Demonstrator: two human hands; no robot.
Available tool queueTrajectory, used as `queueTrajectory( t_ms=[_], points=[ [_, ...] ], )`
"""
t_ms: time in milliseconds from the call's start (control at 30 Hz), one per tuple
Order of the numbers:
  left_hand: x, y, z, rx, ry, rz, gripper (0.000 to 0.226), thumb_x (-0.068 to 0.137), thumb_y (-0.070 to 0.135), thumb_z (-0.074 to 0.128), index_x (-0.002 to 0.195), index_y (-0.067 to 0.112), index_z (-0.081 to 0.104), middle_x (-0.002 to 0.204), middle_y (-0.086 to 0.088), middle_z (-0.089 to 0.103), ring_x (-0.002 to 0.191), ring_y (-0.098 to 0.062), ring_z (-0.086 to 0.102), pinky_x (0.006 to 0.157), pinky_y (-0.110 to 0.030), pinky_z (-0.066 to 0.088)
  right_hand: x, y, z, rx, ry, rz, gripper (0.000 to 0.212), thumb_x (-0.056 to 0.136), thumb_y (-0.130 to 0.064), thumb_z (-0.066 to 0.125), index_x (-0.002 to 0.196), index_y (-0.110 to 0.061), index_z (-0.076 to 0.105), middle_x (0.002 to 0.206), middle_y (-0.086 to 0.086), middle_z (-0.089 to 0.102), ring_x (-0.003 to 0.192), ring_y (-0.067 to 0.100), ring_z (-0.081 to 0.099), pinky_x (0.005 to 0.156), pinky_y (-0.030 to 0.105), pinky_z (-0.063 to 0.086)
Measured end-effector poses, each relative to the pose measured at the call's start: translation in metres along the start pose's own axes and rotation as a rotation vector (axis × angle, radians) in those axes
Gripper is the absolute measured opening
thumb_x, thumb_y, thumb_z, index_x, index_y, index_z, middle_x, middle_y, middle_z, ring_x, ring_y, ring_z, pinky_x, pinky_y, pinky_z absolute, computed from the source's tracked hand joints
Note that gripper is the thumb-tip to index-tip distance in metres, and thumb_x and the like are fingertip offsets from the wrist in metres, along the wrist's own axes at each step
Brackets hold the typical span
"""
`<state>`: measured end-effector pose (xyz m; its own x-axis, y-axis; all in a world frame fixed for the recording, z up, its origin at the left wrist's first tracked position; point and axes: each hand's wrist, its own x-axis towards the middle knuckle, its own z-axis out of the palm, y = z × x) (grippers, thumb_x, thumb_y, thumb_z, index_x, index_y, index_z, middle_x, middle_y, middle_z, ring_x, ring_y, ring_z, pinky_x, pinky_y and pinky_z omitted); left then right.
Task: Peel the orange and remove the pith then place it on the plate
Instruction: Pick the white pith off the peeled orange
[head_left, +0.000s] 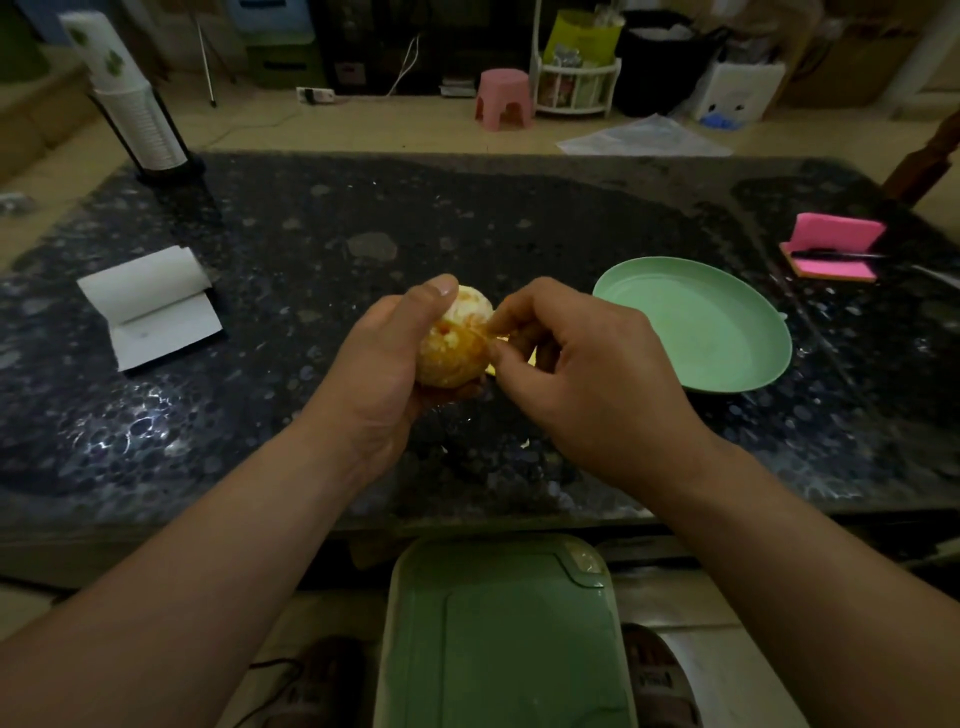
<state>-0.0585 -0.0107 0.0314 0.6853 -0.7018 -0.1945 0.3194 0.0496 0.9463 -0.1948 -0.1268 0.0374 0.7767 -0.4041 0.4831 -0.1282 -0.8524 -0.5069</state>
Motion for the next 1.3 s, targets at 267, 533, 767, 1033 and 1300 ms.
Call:
queueTrajectory(
  t_ms=[267, 533, 767, 1033, 1300],
  points=[
    [0.003, -0.007, -0.002, 0.105, 0.060, 0.057, 0.065, 0.081, 0.055, 0.072, 0.128, 0.010, 0.062, 0.120, -0.016, 0.073, 0.093, -0.025, 0.076, 0.071, -0.040, 0.063, 0.000, -0.001, 0.008, -0.101, 0.073, -0.068, 0.004, 0.094, -0.025, 0.072, 0.093, -0.021, 0.072, 0.075, -0.009, 0.068, 0.062, 0.009, 0.057, 0.058, 0.036, 0.054],
    [0.005, -0.011, -0.002, 0.132, 0.042, 0.055, 0.061, 0.091, 0.054, 0.073, 0.129, 0.008, 0.062, 0.122, -0.018, 0.072, 0.100, -0.029, 0.075, 0.075, -0.040, 0.063, 0.001, -0.007, 0.013, -0.174, 0.102, -0.042, 0.009, 0.090, -0.024, 0.072, 0.086, -0.023, 0.064, 0.070, -0.009, 0.060, 0.060, 0.010, 0.052, 0.052, 0.027, 0.037],
    [0.003, -0.008, -0.004, 0.078, -0.008, 0.040, 0.071, 0.086, 0.053, 0.071, 0.134, 0.002, 0.061, 0.122, -0.023, 0.072, 0.092, -0.026, 0.074, 0.071, -0.037, 0.060, 0.001, -0.008, 0.010, -0.074, 0.068, -0.027, 0.009, 0.091, -0.023, 0.071, 0.086, -0.021, 0.064, 0.068, -0.011, 0.055, 0.060, 0.009, 0.049, 0.054, 0.023, 0.035],
    [0.000, -0.004, -0.003, 0.041, -0.052, -0.021, 0.030, 0.104, 0.042, 0.059, 0.113, 0.015, 0.069, 0.095, -0.004, 0.076, 0.083, -0.016, 0.073, 0.071, -0.036, 0.062, 0.001, -0.004, 0.008, -0.016, 0.050, -0.045, 0.009, 0.091, -0.021, 0.071, 0.085, -0.020, 0.064, 0.069, -0.010, 0.056, 0.061, 0.010, 0.051, 0.055, 0.028, 0.042],
    [-0.003, 0.003, 0.000, -0.058, -0.009, -0.062, 0.026, 0.103, 0.041, 0.059, 0.110, 0.019, 0.069, 0.095, -0.004, 0.077, 0.082, -0.018, 0.073, 0.066, -0.034, 0.063, 0.000, 0.003, 0.005, 0.032, 0.039, 0.044, 0.004, 0.096, -0.024, 0.071, 0.096, -0.026, 0.067, 0.075, -0.012, 0.062, 0.066, 0.008, 0.058, 0.059, 0.035, 0.052]
  ],
)
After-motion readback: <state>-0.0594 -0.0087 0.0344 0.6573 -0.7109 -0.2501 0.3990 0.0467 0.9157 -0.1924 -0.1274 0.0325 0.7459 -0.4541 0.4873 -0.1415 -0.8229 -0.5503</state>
